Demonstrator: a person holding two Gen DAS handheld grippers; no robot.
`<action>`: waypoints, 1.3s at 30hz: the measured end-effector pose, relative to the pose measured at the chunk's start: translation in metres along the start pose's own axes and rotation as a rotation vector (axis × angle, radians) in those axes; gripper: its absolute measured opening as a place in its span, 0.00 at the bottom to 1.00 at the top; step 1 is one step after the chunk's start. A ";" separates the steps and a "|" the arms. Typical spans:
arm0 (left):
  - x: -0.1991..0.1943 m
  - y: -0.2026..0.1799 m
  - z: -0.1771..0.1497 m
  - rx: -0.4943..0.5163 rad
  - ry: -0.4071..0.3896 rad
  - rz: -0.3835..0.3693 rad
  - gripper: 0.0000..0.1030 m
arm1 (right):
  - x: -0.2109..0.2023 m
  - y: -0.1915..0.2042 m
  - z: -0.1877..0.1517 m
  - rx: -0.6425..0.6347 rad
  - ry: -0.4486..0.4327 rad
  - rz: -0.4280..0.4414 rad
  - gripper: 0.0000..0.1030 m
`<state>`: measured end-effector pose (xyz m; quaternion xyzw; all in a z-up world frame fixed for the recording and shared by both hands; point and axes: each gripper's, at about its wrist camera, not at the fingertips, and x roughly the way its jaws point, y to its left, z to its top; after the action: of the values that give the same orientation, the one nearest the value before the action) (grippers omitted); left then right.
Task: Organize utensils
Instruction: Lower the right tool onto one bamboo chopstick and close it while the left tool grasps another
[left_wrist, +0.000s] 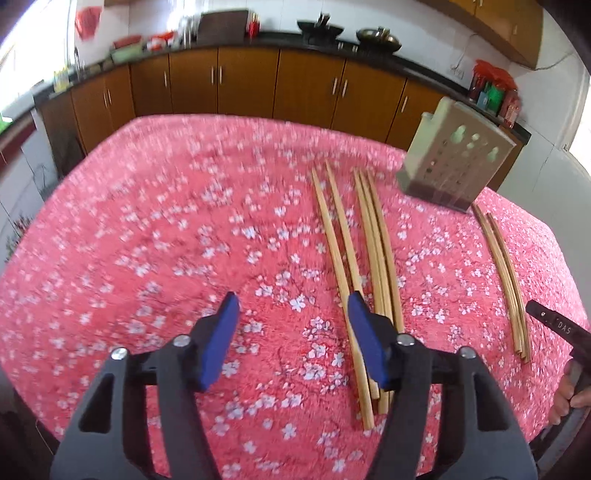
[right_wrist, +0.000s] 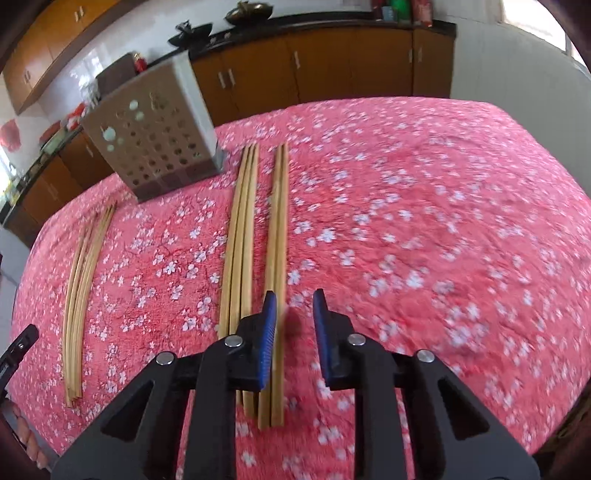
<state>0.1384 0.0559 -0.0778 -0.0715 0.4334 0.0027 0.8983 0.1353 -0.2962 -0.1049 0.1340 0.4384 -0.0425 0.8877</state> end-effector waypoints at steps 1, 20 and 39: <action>0.004 0.000 0.000 0.000 0.011 -0.002 0.55 | 0.002 0.001 -0.001 -0.011 0.008 -0.004 0.18; 0.037 -0.030 0.014 0.062 0.083 -0.058 0.21 | 0.017 0.003 0.006 -0.098 -0.022 -0.072 0.07; 0.076 -0.017 0.050 0.115 0.033 -0.013 0.09 | 0.033 -0.008 0.030 -0.087 -0.072 -0.116 0.07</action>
<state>0.2255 0.0411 -0.1039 -0.0224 0.4470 -0.0290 0.8938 0.1768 -0.3110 -0.1157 0.0681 0.4148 -0.0794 0.9039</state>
